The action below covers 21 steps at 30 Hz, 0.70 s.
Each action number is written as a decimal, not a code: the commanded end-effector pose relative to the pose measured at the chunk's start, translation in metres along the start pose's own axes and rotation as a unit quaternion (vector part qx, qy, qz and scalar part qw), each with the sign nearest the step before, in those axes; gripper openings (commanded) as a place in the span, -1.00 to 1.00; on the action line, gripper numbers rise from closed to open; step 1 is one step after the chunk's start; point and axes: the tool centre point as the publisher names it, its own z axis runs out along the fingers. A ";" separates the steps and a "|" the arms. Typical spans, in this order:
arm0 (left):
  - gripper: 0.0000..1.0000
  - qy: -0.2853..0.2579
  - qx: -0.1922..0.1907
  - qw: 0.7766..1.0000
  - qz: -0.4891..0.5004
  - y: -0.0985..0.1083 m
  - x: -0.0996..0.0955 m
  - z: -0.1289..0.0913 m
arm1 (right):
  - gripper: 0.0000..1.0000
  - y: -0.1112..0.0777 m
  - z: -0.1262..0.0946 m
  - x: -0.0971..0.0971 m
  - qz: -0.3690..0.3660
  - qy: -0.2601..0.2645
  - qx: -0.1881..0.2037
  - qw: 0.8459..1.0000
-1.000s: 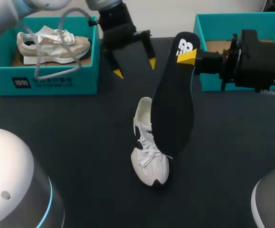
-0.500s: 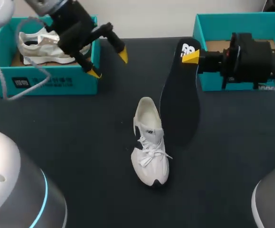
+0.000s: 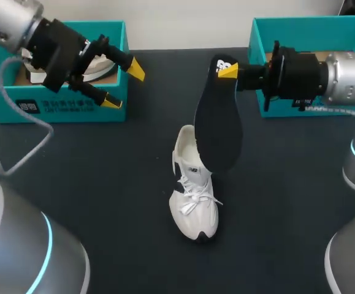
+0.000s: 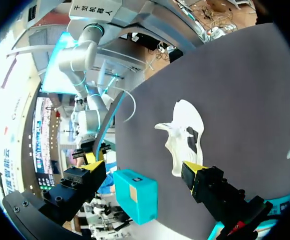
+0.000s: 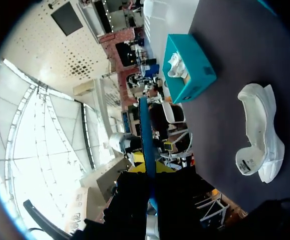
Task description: Take the shoe out of the shoebox, open the shoe tongue, remove and reinsert the insole, then place the shoe into the shoebox
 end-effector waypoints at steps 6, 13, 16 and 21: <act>1.00 -0.103 -0.043 0.994 0.001 -0.007 0.005 0.002 | -1.00 0.014 0.017 0.002 0.000 -0.001 0.008 1.000; 1.00 -0.103 -0.043 0.994 0.001 -0.007 0.005 0.002 | -1.00 0.014 0.017 0.002 0.000 -0.001 0.008 1.000; 1.00 -0.103 -0.043 0.994 0.001 -0.007 0.005 0.002 | -1.00 0.014 0.017 0.002 0.000 -0.001 0.008 1.000; 1.00 -0.146 -0.043 0.988 -0.008 -0.011 0.018 0.011 | -1.00 0.024 0.025 -0.001 0.021 -0.005 0.006 1.000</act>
